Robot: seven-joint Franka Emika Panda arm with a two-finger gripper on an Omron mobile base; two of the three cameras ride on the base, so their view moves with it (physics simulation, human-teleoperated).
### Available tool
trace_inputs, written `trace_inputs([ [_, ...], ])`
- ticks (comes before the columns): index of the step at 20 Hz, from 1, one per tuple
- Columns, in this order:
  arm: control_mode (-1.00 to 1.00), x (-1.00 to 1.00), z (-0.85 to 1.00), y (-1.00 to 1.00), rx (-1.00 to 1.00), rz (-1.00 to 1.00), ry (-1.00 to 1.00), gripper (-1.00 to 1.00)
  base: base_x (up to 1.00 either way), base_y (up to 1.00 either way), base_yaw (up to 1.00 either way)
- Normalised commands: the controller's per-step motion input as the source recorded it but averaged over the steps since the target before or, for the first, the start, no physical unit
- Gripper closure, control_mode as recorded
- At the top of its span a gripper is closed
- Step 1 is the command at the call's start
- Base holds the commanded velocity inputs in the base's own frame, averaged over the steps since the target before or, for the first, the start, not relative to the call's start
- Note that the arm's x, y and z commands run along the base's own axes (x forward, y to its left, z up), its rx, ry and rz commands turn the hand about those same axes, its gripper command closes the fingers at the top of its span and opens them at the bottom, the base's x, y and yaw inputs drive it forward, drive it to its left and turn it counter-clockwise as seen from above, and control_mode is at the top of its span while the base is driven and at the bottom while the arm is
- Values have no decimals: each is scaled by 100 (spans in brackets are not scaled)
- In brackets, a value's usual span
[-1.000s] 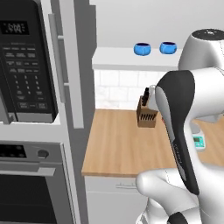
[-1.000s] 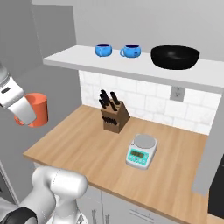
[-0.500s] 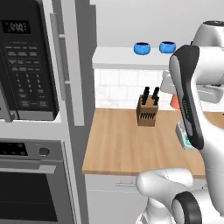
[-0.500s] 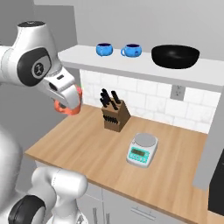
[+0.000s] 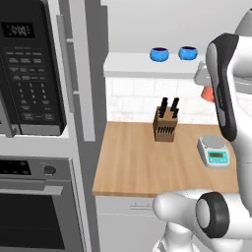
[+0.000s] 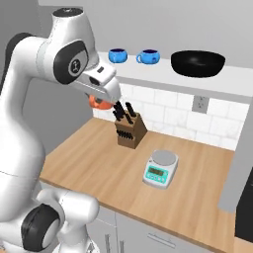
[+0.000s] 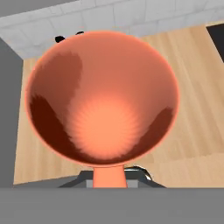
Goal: Gather all objects into one cabinet and sort the glasses and bowls to opposite sides.
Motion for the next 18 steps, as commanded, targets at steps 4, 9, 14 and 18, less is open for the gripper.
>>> trace_inputs([
  [4, -100, 61, 2, -40, -3, 12, -19, 100, 0, 0, 0],
  [9, -100, 51, 0, -20, -6, 15, -25, 100, 0, 0, 0],
  [14, -100, 39, 3, 5, -1, 9, -11, 100, 0, 0, 0],
  [18, -100, 91, -1, 27, -1, 0, -2, 100, 0, 0, 0],
])
